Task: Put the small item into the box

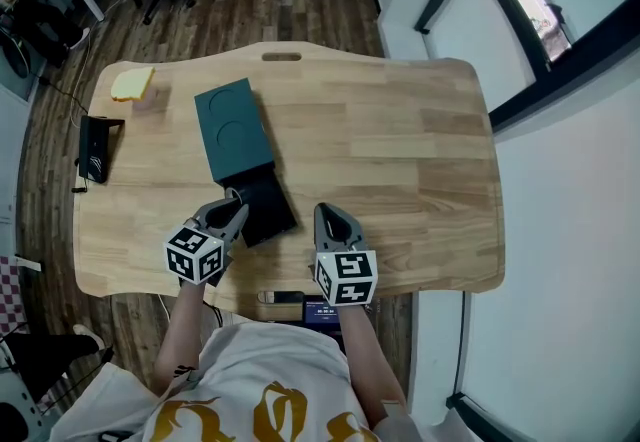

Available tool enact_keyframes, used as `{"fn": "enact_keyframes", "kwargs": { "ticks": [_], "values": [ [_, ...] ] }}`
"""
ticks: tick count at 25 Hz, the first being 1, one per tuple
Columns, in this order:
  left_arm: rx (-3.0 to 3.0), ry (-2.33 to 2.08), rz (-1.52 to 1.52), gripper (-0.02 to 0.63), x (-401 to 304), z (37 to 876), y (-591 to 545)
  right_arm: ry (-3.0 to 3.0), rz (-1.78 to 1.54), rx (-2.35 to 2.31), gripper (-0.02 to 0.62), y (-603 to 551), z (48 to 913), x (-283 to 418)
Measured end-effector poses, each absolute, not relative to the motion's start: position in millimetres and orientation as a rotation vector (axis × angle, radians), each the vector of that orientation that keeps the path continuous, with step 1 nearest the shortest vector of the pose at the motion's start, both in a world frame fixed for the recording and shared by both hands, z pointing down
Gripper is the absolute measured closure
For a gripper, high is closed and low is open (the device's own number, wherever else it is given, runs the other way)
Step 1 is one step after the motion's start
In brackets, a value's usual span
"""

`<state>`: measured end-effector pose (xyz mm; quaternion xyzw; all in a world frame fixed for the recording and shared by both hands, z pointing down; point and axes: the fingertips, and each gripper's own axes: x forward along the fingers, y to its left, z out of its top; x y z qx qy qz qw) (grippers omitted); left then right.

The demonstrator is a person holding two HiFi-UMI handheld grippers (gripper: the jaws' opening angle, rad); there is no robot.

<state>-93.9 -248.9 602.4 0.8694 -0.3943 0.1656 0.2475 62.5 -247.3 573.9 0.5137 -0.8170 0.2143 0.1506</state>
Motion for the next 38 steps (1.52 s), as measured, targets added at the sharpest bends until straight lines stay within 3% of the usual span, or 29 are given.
{"fn": "enact_keyframes", "kwargs": {
  "ticks": [38],
  "values": [
    [2.062,-0.661,0.973,0.569,-53,686,-252,-2.281,0.754,1.422,0.591,-268,622,77]
  ]
}}
